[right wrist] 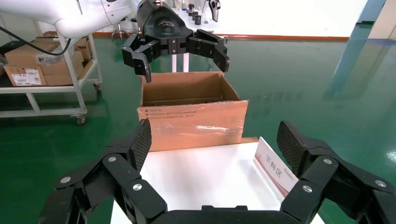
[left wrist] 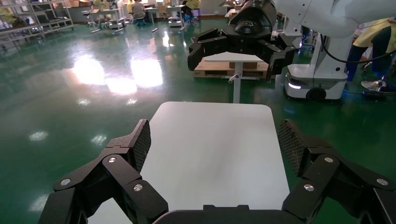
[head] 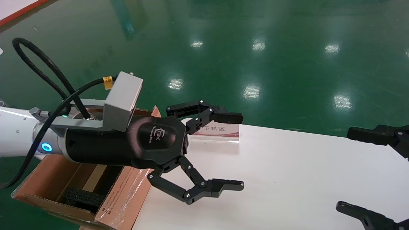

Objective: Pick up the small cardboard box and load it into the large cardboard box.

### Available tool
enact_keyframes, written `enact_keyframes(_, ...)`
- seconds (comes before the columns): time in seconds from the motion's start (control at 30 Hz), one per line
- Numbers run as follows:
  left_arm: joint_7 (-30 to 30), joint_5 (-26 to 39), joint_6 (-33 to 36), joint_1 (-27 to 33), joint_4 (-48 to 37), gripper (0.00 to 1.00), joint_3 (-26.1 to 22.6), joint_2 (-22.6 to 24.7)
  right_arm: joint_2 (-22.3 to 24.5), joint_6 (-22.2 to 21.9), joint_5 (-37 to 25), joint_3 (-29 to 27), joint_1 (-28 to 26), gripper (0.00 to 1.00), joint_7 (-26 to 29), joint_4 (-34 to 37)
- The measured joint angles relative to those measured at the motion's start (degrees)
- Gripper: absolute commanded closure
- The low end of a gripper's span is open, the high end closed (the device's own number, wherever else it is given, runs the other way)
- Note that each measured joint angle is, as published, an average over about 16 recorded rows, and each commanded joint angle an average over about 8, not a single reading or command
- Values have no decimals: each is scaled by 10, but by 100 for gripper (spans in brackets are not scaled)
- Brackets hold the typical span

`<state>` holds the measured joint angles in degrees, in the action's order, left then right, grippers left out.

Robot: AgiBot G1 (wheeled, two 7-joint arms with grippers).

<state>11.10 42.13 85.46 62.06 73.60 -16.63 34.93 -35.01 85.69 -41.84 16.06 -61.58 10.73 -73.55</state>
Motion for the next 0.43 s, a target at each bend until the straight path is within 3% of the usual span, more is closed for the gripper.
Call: enact_keyframes(0.43, -2, -2, 1, -3, 0, 0, 4, 1, 0, 0, 0, 0, 0, 0, 0, 0)
